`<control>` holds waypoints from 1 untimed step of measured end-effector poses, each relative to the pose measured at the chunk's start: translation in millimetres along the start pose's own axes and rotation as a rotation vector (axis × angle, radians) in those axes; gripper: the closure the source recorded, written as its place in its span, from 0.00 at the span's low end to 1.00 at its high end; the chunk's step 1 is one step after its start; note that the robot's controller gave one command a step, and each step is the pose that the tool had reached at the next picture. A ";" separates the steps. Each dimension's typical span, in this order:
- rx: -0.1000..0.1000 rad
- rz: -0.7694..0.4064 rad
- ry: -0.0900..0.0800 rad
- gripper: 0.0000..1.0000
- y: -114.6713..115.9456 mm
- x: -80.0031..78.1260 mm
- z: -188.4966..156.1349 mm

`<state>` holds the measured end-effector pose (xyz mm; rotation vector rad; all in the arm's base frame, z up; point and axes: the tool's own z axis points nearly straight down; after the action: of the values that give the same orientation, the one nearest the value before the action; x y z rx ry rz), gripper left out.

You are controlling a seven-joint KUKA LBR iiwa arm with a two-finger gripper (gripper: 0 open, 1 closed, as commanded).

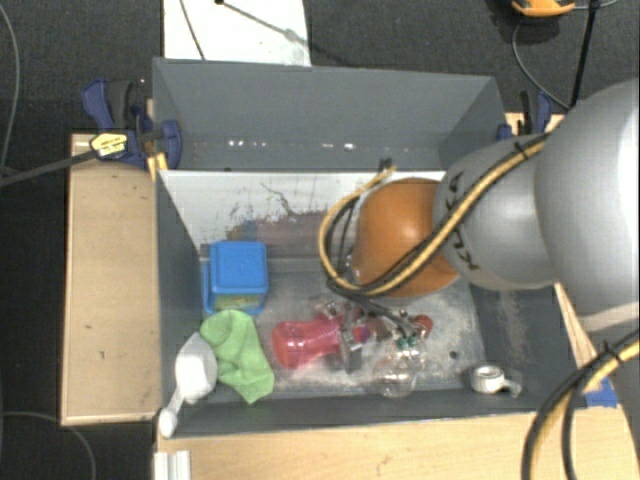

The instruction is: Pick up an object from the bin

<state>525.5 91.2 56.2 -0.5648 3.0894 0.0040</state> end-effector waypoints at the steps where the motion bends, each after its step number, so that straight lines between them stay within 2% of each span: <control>1: 0.000 0.001 0.000 1.00 0.1 0.3 -0.3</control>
Offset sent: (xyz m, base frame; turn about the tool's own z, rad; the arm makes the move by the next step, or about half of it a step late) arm -0.0001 -0.0001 0.0162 0.0000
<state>525.2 91.1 56.5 -0.5637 3.0892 0.0043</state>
